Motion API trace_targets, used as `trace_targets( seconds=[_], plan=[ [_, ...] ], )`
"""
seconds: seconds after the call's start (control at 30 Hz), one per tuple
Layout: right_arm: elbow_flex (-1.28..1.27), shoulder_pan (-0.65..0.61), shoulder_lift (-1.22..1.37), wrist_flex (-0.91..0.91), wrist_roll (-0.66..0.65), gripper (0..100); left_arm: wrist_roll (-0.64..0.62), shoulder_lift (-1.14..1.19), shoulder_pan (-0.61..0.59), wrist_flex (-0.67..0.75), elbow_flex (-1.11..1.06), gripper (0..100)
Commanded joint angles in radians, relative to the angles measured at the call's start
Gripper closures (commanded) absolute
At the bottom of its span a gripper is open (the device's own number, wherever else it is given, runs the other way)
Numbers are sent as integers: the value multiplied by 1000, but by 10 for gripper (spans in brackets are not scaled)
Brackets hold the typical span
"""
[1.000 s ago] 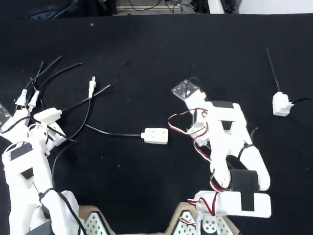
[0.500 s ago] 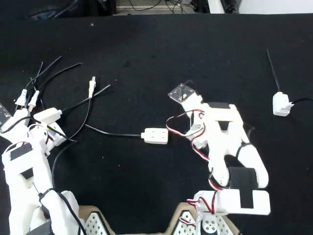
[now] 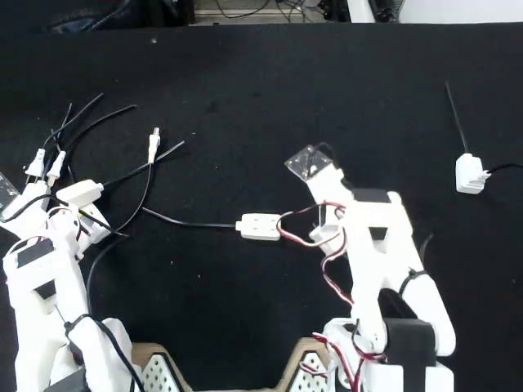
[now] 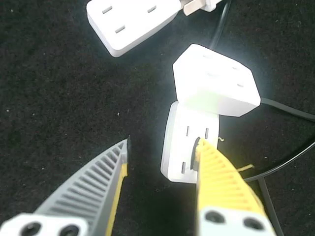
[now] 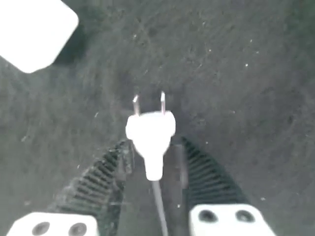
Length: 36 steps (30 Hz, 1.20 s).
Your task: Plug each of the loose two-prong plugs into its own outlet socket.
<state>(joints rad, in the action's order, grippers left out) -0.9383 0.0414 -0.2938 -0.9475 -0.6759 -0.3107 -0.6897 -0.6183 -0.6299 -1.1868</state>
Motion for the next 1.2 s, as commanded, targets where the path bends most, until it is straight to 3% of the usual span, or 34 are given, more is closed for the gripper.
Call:
trace_targets(
  seconds=[0.0, 0.33, 0.67, 0.83, 1.17],
  plan=[
    [19, 9, 5, 61, 18, 822, -8, -12, -5, 15, 2, 784],
    [91, 83, 5, 117, 17, 853, -8, -14, -5, 14, 2, 784],
    [38, -15, -160, -117, 34, 854, -8, -15, -4, 14, 4, 784],
    [-147, -100, -242, 40, 31, 853, -8, -15, -4, 14, 4, 784],
    [-228, -49, -243, 206, -15, 854, -8, -15, -4, 14, 2, 784]
  ],
)
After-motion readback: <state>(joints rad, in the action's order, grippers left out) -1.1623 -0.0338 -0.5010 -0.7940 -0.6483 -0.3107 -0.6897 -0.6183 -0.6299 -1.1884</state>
